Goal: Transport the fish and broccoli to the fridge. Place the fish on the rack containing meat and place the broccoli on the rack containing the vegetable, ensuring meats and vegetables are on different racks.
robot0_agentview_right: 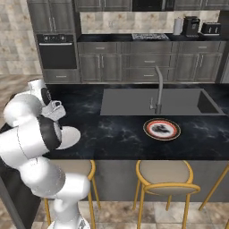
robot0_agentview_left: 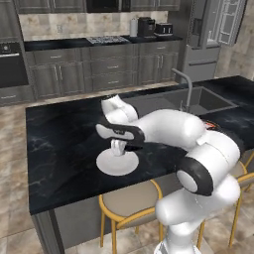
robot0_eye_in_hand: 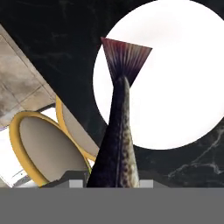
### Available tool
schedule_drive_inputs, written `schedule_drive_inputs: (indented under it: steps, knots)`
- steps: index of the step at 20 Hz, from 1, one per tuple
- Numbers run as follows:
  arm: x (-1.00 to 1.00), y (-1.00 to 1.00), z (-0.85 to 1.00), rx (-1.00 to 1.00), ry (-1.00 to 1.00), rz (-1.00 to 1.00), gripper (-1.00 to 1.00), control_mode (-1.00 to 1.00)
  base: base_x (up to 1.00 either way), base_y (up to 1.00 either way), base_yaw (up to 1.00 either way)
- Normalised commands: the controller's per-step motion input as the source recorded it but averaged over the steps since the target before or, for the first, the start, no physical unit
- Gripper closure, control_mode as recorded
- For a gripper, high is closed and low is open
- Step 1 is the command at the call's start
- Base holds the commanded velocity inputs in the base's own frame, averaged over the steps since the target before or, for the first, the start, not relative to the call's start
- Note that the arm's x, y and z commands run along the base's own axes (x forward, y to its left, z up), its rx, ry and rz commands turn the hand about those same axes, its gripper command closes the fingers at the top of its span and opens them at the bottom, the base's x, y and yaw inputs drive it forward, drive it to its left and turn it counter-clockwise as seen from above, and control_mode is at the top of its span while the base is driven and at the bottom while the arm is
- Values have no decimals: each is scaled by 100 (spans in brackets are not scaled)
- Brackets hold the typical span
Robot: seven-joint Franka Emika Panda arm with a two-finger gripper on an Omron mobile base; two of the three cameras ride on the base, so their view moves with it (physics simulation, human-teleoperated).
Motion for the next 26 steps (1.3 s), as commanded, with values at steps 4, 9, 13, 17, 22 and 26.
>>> schedule_drive_inputs:
  steps: [4, 9, 13, 17, 22, 26]
  knots:
    - [-100, -83, 39, -4, -23, -14, 100, -100, 0, 0, 0]
    - [-100, -80, 64, 0, -24, -16, 100, -100, 0, 0, 0]
    - [-77, -62, 94, 0, -19, -10, 100, -100, 0, 0, 0]
    - [-64, -49, 93, 1, -15, -4, 100, -100, 0, 0, 0]
    - [-66, -32, 88, 3, -17, 0, 100, -100, 0, 0, 0]
    - [-23, -24, 68, 6, -9, 0, 100, -100, 0, 0, 0]
